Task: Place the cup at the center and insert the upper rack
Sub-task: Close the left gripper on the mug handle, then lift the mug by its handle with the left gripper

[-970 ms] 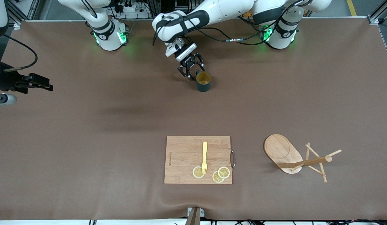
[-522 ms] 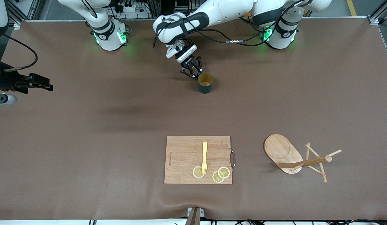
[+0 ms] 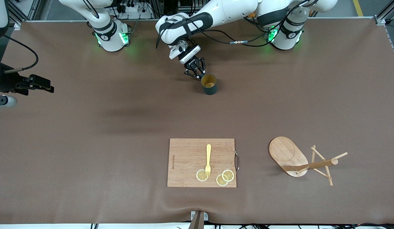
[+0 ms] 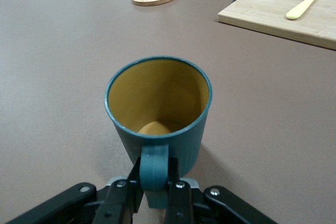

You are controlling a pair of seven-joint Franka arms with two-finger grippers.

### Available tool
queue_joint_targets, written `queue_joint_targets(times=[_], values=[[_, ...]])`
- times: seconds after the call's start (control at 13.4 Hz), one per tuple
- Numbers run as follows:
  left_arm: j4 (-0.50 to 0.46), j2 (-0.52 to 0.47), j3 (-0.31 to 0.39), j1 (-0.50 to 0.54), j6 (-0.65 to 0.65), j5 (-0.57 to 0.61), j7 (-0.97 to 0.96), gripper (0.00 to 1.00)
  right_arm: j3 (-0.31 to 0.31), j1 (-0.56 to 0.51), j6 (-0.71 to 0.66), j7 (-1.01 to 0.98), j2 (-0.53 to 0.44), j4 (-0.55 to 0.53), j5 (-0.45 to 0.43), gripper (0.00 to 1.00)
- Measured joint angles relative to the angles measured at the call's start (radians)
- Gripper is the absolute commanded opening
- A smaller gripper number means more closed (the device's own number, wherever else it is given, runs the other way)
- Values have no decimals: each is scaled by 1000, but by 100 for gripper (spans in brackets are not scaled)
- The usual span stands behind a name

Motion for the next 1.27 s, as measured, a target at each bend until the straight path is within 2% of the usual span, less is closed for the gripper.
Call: queue_joint_targets(times=[0.3,0.6,0.97,1.27], values=[[34,-58,-4,1,48,-24,61,0,0,0,1,0,0,0,0,100],[45,-233,24,53,212,-179,138,0,-2,0,5,3,0,0,0,100],[9,-483,65,250,446,-447,321,0,-12,-5,11,48,0,0,-1,100],[-10,-603,79,426,554,-665,511,0,-16,-10,12,51,0,0,-1,100]])
